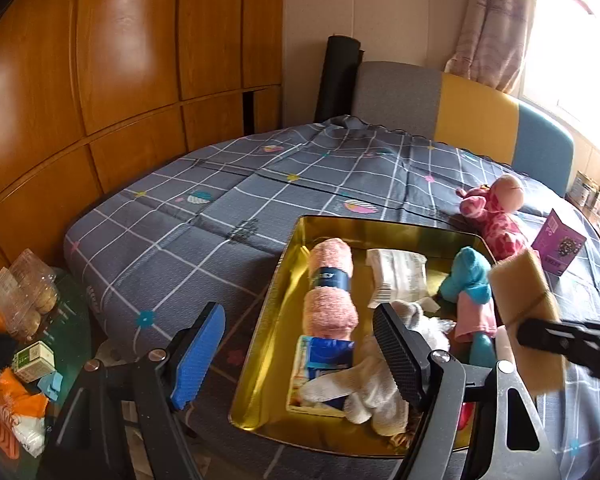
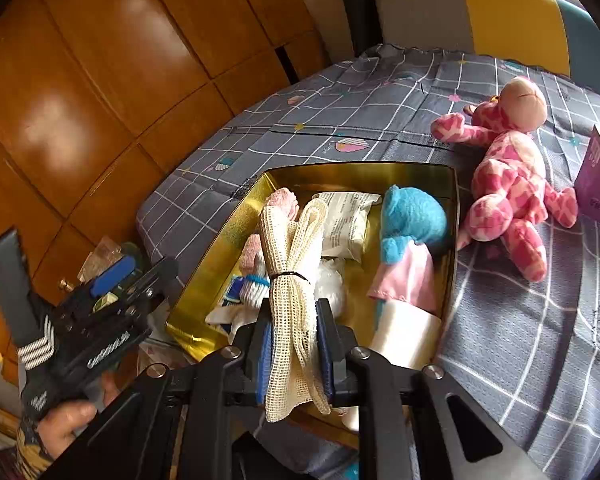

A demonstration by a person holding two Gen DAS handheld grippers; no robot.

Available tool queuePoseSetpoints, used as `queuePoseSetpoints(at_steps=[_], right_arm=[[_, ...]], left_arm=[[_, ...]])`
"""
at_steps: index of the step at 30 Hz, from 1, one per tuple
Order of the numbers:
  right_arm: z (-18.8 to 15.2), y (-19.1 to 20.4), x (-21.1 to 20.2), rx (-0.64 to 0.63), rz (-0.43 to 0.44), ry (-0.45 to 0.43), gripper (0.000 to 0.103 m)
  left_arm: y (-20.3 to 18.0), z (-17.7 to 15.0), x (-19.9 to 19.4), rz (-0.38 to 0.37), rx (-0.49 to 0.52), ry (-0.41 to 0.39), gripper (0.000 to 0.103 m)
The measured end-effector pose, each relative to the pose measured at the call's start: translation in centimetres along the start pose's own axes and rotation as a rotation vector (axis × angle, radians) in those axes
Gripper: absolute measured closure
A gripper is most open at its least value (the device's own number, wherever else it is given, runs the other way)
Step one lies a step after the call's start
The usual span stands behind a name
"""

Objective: Organize soft objects
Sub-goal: 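Carry the beige mesh bundle into the gold tray and open the right tool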

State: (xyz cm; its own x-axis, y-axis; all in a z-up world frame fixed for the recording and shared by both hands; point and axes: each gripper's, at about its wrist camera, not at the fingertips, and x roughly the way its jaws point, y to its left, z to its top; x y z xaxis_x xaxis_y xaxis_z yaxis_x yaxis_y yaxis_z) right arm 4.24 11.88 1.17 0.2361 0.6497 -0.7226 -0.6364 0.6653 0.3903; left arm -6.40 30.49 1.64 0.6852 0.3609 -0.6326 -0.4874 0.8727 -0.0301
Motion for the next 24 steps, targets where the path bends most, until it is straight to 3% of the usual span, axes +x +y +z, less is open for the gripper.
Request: queuePoseSetpoints(at_steps=[5,10,24], right_arm=[[0.8,-0.5,3.9,0.022,-0.072,0.049,0.085],[0.6,-1.8,8.6,-0.006,-0.207,0.134,0.084],[0.0,-2.4,7.9,-0.005,-0.178,0.103,0.074]], left_arm=[[1.0,-0.1,0.1,0.009,-0.015,0.001,0.026],[0.9,-0.6,0.7,-0.008,-0.016,0.022,0.026],[0.4,-1.4,1.9,-0.015,-0.015,0.057,0.026]])
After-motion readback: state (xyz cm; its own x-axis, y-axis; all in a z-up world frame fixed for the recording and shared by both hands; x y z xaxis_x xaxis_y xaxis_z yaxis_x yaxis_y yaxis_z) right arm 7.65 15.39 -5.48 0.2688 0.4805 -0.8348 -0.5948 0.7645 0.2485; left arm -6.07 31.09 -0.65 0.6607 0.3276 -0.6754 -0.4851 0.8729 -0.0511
